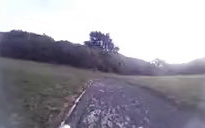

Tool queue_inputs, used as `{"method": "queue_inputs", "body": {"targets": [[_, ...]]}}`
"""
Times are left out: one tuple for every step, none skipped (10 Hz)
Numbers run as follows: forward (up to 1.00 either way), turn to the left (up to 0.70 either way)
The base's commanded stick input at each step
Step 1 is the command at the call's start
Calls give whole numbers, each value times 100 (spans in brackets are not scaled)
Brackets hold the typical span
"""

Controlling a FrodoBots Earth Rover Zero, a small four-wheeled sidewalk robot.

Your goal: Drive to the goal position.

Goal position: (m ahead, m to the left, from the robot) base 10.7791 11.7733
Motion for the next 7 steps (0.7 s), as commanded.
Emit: {"method": "queue_inputs", "body": {"targets": [[100,0],[100,0],[100,0],[100,0],[100,0],[100,0],[100,0]]}}
